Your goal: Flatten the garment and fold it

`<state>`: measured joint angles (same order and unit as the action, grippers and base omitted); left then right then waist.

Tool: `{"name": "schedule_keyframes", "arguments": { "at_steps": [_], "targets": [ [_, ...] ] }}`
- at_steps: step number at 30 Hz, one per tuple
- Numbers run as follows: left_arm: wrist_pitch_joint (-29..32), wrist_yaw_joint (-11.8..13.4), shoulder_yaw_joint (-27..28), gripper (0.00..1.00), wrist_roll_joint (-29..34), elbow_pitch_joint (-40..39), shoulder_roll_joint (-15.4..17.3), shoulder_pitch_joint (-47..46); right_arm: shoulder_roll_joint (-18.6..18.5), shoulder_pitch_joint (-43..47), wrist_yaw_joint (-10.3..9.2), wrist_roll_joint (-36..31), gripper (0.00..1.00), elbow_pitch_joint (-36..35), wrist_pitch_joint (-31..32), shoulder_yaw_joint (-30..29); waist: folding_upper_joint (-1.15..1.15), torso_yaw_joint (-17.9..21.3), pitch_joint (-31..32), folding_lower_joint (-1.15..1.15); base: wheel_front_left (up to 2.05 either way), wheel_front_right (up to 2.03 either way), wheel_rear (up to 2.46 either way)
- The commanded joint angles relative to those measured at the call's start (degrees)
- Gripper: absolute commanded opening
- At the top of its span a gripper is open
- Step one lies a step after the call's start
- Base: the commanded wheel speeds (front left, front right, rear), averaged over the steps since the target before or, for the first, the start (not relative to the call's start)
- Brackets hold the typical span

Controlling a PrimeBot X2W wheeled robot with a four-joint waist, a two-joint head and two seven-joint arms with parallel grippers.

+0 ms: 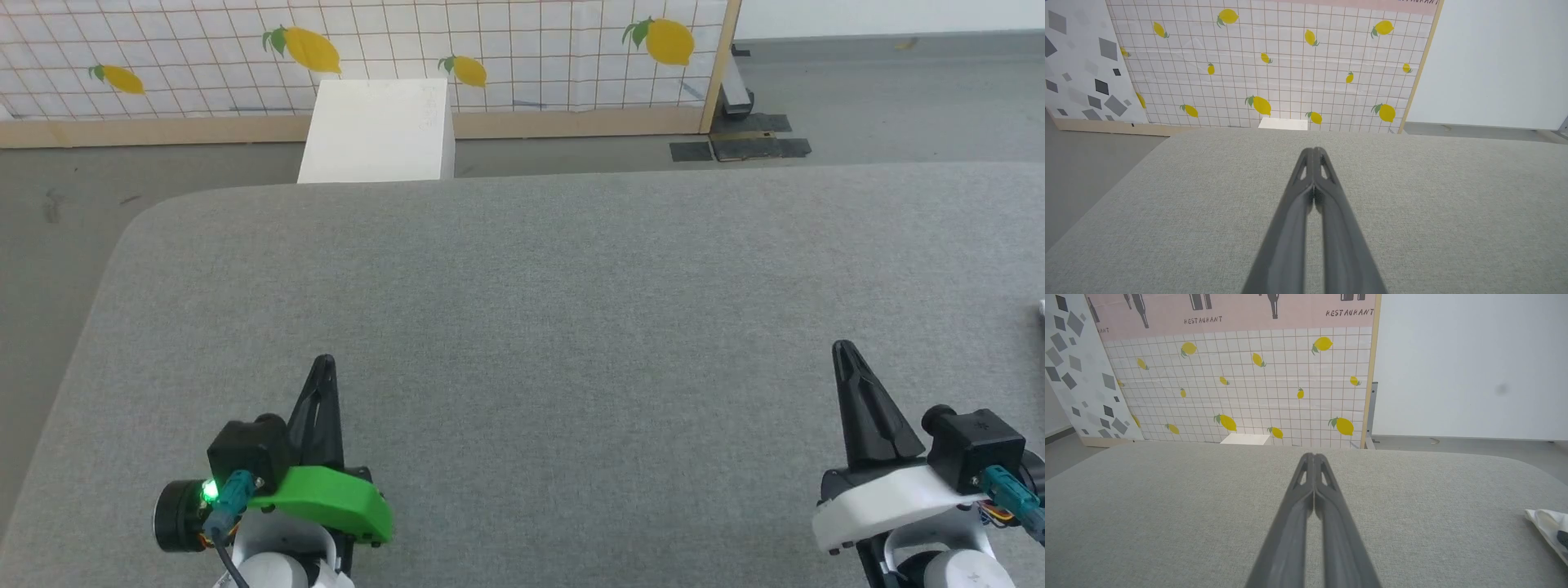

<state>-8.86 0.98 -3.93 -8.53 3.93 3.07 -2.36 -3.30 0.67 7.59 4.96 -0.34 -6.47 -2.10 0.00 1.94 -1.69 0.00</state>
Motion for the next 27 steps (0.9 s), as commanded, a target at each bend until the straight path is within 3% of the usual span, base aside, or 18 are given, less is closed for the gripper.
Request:
{"name": "schedule_keyframes", "arguments": {
  "at_steps": [1,27],
  "targets": [
    [0.4,-0.3,0.3,0.0,0.7,-0.4,-0.1,0.8,0.2,-0.3,-0.04,-0.6,0.0,0.1,0.4,0.2,0.0,0.0,0.0,0.0,0.0,0.0,0.0],
    [3.5,-0.6,1.6,0.0,3.5,-1.7,-0.1,1.4,0.3,-0.4,-0.06,-2.2,0.0,0.2,2.6,0.9,0.0,-0.7,0.6,0.0,0.0,0.0,0.0]
  ]
}}
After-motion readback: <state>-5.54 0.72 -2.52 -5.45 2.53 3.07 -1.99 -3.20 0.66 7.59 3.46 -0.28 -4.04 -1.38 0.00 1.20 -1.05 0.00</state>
